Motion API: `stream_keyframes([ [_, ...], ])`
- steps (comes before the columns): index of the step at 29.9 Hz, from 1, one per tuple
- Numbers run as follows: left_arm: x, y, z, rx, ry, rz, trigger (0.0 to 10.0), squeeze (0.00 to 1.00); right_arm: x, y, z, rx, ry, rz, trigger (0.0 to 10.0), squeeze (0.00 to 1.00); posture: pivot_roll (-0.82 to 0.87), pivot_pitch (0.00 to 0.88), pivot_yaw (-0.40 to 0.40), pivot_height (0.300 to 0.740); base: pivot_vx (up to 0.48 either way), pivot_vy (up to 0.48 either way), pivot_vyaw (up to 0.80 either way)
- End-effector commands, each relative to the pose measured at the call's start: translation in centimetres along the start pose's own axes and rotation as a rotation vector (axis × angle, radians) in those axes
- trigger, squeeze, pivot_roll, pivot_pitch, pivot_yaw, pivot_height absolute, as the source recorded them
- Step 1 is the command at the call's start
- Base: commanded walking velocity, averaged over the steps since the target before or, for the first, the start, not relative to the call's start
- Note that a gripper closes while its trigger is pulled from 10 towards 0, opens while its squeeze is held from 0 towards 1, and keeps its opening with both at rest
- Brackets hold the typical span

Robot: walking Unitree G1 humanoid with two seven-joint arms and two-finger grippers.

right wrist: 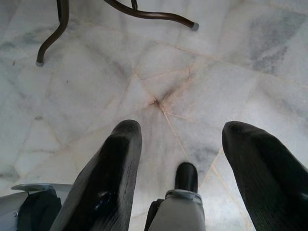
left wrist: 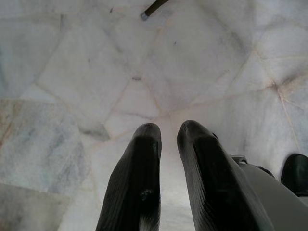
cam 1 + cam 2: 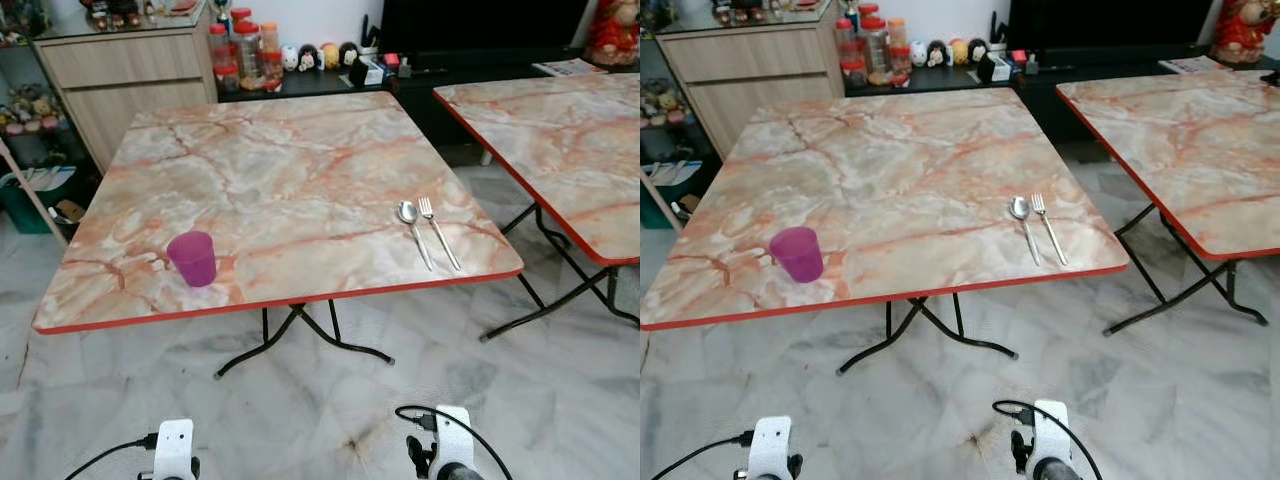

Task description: Setting the table

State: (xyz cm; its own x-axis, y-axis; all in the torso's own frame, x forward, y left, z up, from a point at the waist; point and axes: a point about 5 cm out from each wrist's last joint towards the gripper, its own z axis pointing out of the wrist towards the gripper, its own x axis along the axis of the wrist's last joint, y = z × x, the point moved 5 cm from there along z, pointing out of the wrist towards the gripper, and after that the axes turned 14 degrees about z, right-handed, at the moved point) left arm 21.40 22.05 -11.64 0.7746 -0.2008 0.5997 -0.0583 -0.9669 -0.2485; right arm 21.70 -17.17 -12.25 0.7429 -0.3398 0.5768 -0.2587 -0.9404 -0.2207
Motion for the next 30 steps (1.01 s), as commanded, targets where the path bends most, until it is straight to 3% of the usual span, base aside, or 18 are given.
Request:
stream_keyframes([
  [1,0.5,-0.2,0.1,0.007,0.019,0.007,10.0,0.0,0.2,-0.2,0.1,0.006,0.007,-0.014,10.0,0.0,0.0,0.0,0.031,0.74,0.307,0.0,0.41],
  [5,0.3,0.3,0.0,-0.005,0.012,0.017,10.0,0.0,0.2,-0.3,0.1,0.006,0.009,0.023,10.0,0.0,0.0,0.0,0.03,0.74,0.308,0.0,0.28],
  [12,0.1,0.7,0.0,-0.011,0.008,0.017,10.0,0.0,0.3,-0.2,0.1,0.006,0.006,-0.004,10.0,0.0,0.0,0.0,0.025,0.74,0.307,0.0,0.0],
  [15,0.0,0.9,-0.1,-0.013,0.003,0.016,10.0,0.0,0.2,-0.3,0.0,0.024,0.003,-0.061,10.0,0.0,0.0,0.0,0.021,0.74,0.304,0.0,0.0],
  [21,-0.3,1.1,-0.1,-0.013,-0.008,0.014,10.0,0.0,0.0,-0.2,0.0,0.023,-0.003,-0.057,10.0,0.0,0.0,0.0,0.013,0.74,0.305,0.0,0.62],
  [30,-0.7,1.2,-0.2,-0.012,-0.015,0.007,10.0,0.0,0.0,0.0,-0.1,0.025,-0.006,-0.06,10.0,0.0,0.0,0.0,0.006,0.74,0.263,0.0,0.0],
])
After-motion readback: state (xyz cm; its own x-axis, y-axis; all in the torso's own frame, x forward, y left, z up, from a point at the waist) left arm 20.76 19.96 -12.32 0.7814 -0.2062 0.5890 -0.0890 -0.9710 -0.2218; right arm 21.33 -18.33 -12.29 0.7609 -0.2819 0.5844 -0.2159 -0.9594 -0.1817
